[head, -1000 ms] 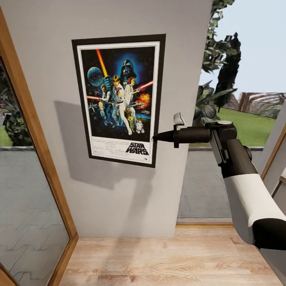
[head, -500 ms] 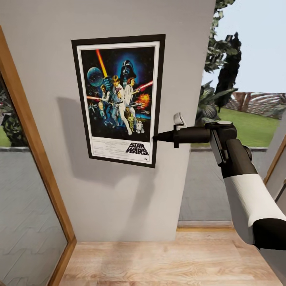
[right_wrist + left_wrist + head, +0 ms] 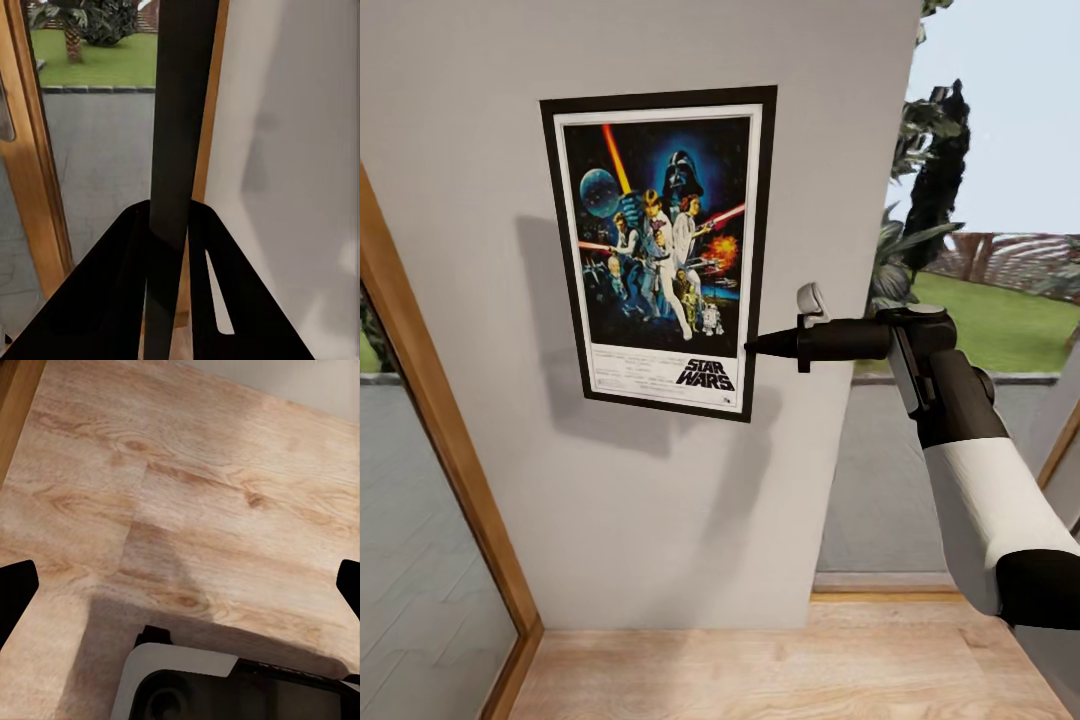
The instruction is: Pick up the poster from the kitchen countertop and hang it on one of the wall nails in the kitchen.
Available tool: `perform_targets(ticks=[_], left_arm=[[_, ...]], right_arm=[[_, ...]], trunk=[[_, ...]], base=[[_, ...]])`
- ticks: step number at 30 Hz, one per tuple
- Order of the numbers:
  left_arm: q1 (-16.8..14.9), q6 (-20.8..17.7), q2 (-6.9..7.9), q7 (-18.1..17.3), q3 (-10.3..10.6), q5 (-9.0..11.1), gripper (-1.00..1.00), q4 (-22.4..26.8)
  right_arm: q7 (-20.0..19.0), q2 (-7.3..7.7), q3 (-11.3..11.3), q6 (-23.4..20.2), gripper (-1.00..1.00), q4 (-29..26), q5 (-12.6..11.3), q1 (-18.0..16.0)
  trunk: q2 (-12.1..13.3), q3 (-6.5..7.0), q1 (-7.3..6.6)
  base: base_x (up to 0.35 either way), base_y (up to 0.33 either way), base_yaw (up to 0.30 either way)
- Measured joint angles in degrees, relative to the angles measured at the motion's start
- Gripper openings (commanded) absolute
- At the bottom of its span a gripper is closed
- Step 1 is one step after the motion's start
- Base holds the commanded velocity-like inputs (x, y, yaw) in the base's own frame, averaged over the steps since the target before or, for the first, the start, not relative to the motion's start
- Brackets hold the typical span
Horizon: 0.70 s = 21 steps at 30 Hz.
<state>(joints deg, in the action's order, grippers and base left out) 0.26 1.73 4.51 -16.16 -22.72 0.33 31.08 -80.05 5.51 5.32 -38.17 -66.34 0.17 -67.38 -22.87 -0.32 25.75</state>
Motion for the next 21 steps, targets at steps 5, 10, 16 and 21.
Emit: perform_targets(ticks=[5, 10, 16, 21], left_arm=[[0.0, -0.01, 0.0, 0.0, 0.0, 0.0, 1.0, 0.0], [0.0, 0.0, 0.0, 0.0, 0.0, 0.0, 1.0, 0.0], [0.0, 0.02, 0.0, 0.0, -0.01, 0.0, 1.0, 0.0], [0.0, -0.02, 0.0, -0.01, -0.01, 0.0, 1.0, 0.01]], right_arm=[[0.0, 0.0, -0.05, 0.0, -1.0, 0.0, 0.0, -0.03], [0.0, 0.0, -0.08, 0.0, -1.0, 0.0, 0.03, -0.01], [0.0, 0.0, -0.04, 0.0, -1.0, 0.0, 0.03, 0.0], [0.0, 0.01, -0.03, 0.01, -1.0, 0.0, 0.03, -0.01]], trunk=[[0.0, 0.0, -0.02], [0.0, 0.0, -0.01], [0.0, 0.0, 0.0], [0.01, 0.0, 0.0]], base=[[0.24, 0.0, 0.0], [0.212, 0.0, 0.0], [0.039, 0.013, 0.0], [0.003, 0.113, 0.0]])
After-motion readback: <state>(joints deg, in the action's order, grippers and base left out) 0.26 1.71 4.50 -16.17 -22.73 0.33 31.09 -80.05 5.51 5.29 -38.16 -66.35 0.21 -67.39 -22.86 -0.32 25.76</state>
